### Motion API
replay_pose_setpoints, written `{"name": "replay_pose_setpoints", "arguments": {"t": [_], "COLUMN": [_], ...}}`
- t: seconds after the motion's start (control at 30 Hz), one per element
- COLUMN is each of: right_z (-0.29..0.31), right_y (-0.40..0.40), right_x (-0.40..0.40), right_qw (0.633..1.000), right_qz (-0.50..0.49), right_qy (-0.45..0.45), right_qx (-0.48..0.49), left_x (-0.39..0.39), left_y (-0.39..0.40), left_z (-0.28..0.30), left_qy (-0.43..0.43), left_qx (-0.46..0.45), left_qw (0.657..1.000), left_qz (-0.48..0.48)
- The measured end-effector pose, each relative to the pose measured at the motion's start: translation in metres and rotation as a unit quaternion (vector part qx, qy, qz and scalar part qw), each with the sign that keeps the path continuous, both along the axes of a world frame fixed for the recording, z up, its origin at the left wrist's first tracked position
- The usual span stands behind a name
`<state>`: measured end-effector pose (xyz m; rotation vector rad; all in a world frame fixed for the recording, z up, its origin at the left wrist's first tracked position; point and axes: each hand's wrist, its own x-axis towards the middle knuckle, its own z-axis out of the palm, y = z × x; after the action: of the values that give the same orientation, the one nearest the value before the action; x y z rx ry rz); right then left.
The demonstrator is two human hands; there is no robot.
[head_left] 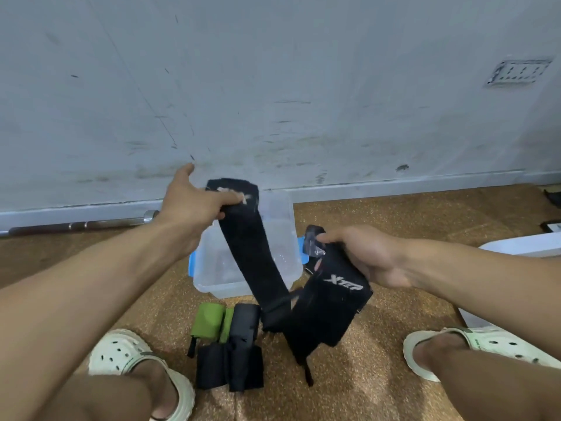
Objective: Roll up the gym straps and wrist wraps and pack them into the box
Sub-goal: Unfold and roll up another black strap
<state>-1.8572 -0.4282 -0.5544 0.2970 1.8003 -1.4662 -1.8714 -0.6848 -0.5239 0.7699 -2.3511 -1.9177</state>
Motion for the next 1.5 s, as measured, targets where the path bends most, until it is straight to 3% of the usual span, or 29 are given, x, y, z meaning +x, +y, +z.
{"name": "replay_pose_setpoints", "arguments": {"t": [0.1,0.17,0.43,0.57,0.8,0.97,1.1,1.17,1.27,1.33,1.5], "right_z": [0.006,0.012,0.022,0.026,0.033,0.037,0.043,0.046,0.043,0.041,0.043], "right_y": [0.006,0.008,-0.001,-0.003,-0.006,-0.013,-0.018,-0.018,-0.013,-0.012,-0.013], "right_x": [-0.004,-0.007,-0.007,-0.001,0.005,0.008,0.008,0.008,0.006,0.009,0.007], "right_qw": [0.998,0.994,0.983,0.963,0.947,0.95,0.948,0.951,0.971,0.978,0.975], "right_qz": [-0.004,-0.02,-0.034,-0.03,0.04,-0.025,-0.141,-0.145,-0.045,0.024,0.083], "right_qy": [0.069,0.103,0.175,0.267,0.315,0.31,0.267,0.261,0.232,0.209,0.205], "right_qx": [-0.006,-0.028,-0.041,0.002,0.041,-0.024,-0.097,-0.082,-0.029,-0.016,0.014], "left_x": [0.012,0.017,0.02,0.025,0.032,0.029,0.036,0.035,0.027,0.026,0.027], "left_y": [0.0,0.008,0.021,0.025,0.028,0.033,0.042,0.048,0.046,0.043,0.046], "left_z": [0.003,0.005,0.012,0.011,0.014,0.012,0.003,-0.001,-0.001,0.0,0.0], "left_qy": [-0.047,-0.023,0.121,0.167,0.176,0.133,0.04,0.028,0.048,0.052,0.043], "left_qx": [-0.155,-0.215,-0.252,-0.185,-0.062,0.075,0.178,0.189,0.175,0.168,0.151], "left_qw": [0.98,0.963,0.935,0.936,0.932,0.964,0.959,0.967,0.979,0.981,0.985], "left_qz": [-0.119,-0.16,-0.218,-0.248,-0.31,-0.216,-0.215,-0.168,-0.088,-0.086,-0.071]}}
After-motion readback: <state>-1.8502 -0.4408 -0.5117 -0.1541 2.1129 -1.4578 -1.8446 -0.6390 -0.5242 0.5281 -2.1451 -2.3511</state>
